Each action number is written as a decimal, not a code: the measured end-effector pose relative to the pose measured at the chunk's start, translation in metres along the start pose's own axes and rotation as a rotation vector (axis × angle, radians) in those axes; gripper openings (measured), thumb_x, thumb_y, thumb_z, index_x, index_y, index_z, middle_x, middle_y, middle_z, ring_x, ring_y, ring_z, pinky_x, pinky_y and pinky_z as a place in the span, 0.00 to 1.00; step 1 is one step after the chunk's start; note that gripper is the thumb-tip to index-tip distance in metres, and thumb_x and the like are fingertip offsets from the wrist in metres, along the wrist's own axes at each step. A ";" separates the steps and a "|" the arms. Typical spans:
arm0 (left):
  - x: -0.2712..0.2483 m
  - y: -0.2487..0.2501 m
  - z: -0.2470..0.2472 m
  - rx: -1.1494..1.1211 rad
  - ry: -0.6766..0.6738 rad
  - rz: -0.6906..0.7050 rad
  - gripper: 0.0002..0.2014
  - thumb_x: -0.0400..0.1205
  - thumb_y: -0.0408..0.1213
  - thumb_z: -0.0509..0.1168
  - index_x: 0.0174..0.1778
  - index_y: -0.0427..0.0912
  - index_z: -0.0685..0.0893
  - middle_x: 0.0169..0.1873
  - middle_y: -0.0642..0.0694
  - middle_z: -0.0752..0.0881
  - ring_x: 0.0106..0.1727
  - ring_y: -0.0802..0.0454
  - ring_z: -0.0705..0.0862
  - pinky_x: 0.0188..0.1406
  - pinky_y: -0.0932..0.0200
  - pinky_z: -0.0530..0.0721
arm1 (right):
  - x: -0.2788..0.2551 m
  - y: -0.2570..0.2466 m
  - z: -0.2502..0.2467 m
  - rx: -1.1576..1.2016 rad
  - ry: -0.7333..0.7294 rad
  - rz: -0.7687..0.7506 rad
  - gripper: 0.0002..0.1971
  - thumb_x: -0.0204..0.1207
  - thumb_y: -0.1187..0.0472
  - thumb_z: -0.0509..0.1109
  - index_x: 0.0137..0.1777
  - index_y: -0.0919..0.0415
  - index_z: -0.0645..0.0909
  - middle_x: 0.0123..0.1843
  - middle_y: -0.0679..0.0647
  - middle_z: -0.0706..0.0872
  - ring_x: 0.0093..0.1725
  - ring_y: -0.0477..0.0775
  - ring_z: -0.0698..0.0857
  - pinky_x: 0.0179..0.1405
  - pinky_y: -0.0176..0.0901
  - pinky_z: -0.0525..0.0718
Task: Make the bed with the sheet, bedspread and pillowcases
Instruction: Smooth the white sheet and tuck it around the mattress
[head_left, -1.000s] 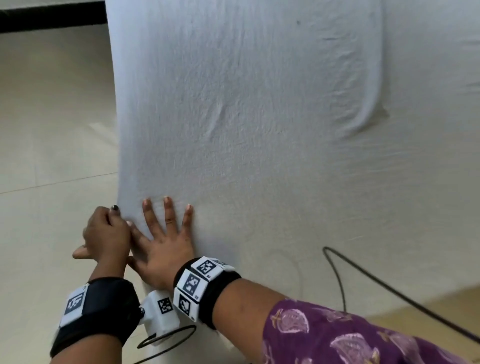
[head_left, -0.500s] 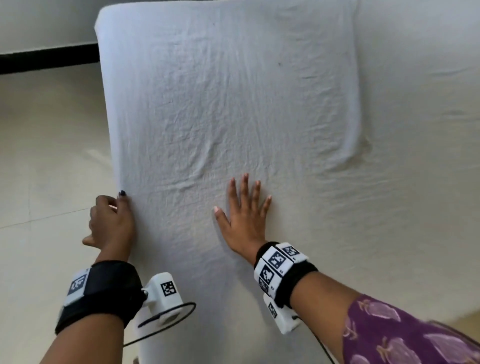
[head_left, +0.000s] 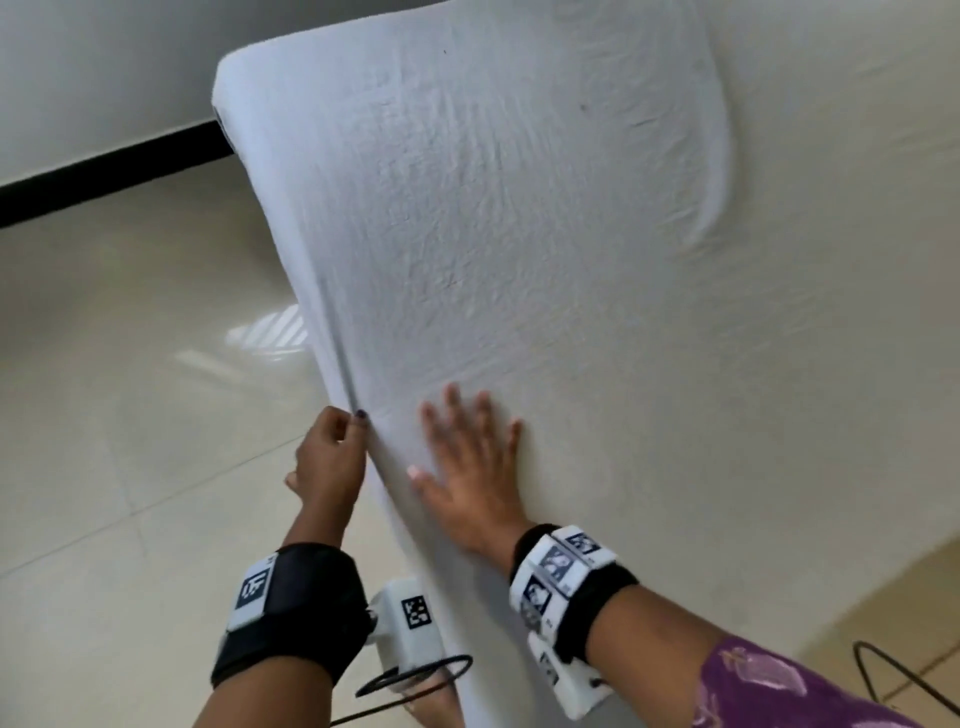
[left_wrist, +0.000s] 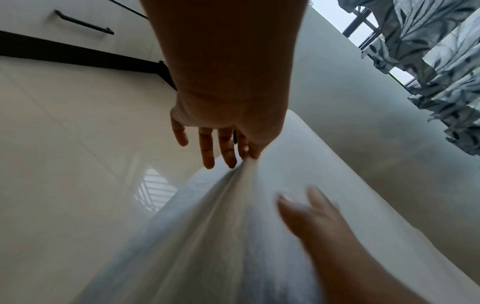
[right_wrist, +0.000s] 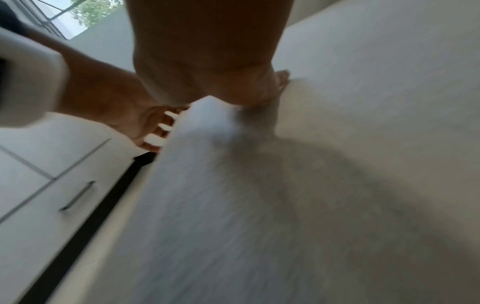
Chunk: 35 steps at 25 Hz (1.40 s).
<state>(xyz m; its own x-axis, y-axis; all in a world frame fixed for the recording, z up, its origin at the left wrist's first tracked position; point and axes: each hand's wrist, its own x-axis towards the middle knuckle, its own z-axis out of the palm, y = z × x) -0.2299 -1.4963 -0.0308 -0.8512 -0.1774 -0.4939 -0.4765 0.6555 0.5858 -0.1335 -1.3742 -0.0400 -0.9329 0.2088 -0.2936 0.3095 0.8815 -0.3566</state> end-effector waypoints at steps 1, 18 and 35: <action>0.005 0.000 -0.003 0.009 -0.041 0.021 0.13 0.85 0.49 0.59 0.42 0.45 0.77 0.42 0.49 0.83 0.51 0.42 0.79 0.66 0.42 0.65 | 0.008 0.007 -0.004 0.047 -0.011 0.101 0.40 0.73 0.33 0.40 0.83 0.47 0.37 0.84 0.51 0.33 0.83 0.58 0.34 0.76 0.63 0.29; 0.055 0.030 -0.037 0.056 -0.211 0.147 0.16 0.85 0.53 0.57 0.40 0.44 0.76 0.41 0.47 0.86 0.47 0.42 0.81 0.66 0.36 0.75 | 0.025 -0.006 -0.024 0.019 -0.253 0.204 0.42 0.67 0.24 0.30 0.75 0.42 0.19 0.76 0.51 0.14 0.73 0.59 0.14 0.66 0.57 0.13; 0.232 0.140 -0.019 0.059 0.257 0.145 0.16 0.86 0.50 0.54 0.47 0.39 0.74 0.55 0.32 0.82 0.60 0.34 0.78 0.65 0.37 0.66 | 0.204 -0.013 -0.057 -0.022 0.048 0.359 0.34 0.80 0.38 0.41 0.85 0.49 0.44 0.86 0.56 0.43 0.83 0.72 0.42 0.74 0.77 0.41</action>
<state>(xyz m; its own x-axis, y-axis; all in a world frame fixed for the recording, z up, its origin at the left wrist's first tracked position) -0.4987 -1.4592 -0.0512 -0.9408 -0.2539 -0.2247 -0.3388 0.7280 0.5960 -0.3384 -1.3188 -0.0443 -0.7734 0.5256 -0.3545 0.6152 0.7573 -0.2192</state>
